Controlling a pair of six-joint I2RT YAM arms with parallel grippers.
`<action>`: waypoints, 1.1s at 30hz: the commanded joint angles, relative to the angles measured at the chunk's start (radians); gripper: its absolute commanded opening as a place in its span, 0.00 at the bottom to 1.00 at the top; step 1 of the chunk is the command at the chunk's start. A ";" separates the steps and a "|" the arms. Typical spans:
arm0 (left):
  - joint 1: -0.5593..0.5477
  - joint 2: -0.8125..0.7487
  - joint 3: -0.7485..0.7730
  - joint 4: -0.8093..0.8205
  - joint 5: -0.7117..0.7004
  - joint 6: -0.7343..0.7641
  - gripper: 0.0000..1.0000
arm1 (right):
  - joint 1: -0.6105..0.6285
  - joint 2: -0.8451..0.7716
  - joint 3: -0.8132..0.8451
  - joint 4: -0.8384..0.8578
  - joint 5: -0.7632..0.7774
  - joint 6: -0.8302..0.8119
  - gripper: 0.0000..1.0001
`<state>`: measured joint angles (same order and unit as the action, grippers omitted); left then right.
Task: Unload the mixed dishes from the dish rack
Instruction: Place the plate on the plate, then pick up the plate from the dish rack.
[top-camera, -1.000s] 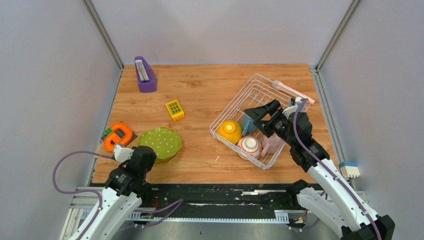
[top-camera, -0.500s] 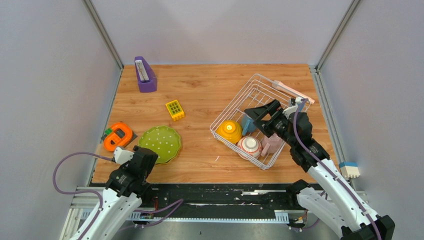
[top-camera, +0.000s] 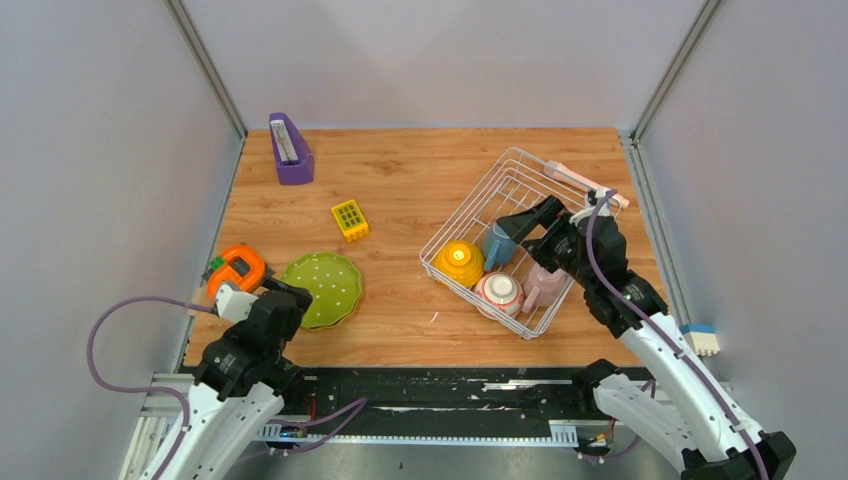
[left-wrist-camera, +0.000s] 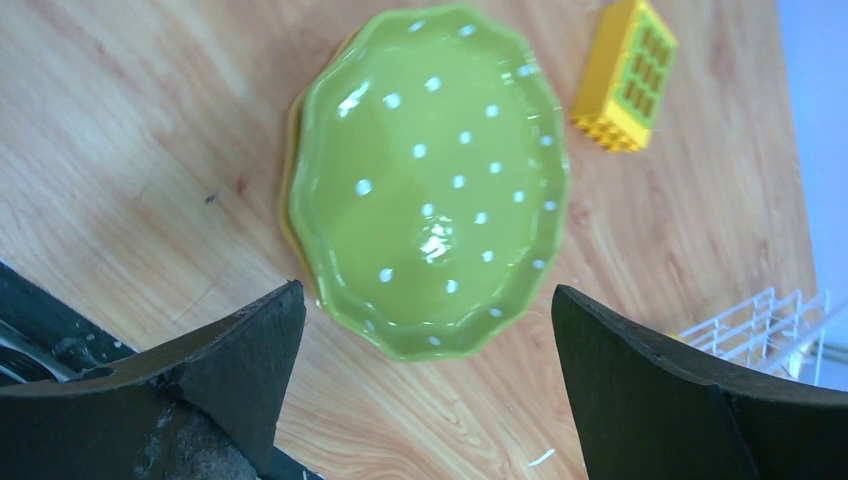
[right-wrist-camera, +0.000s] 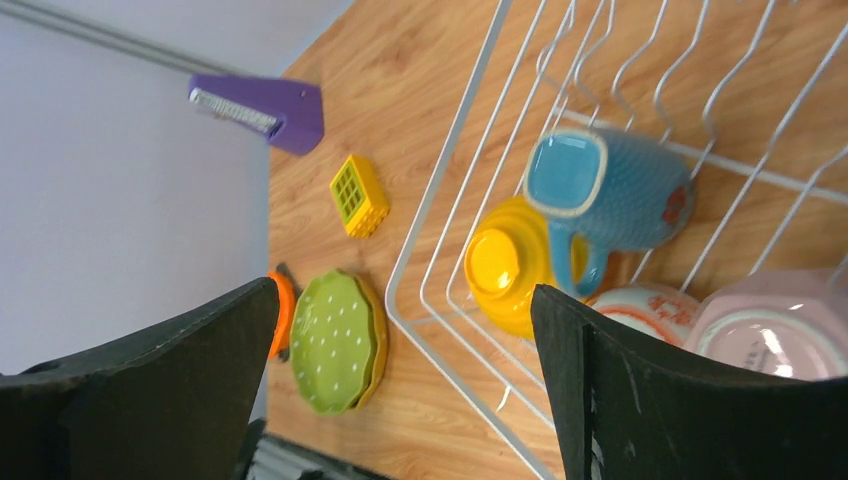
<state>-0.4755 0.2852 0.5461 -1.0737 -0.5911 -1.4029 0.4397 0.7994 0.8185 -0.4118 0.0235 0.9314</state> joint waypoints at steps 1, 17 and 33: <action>0.000 0.051 0.152 0.077 -0.046 0.254 1.00 | -0.004 0.033 0.162 -0.175 0.253 -0.160 1.00; 0.000 0.479 0.238 0.554 0.483 0.737 1.00 | -0.239 0.318 0.374 -0.430 0.535 -0.249 1.00; 0.001 0.509 0.194 0.609 0.499 0.743 1.00 | -0.332 0.486 0.302 -0.293 0.384 -0.294 0.77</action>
<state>-0.4755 0.7944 0.7441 -0.5087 -0.1043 -0.6838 0.1143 1.2831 1.1255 -0.7574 0.4084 0.6441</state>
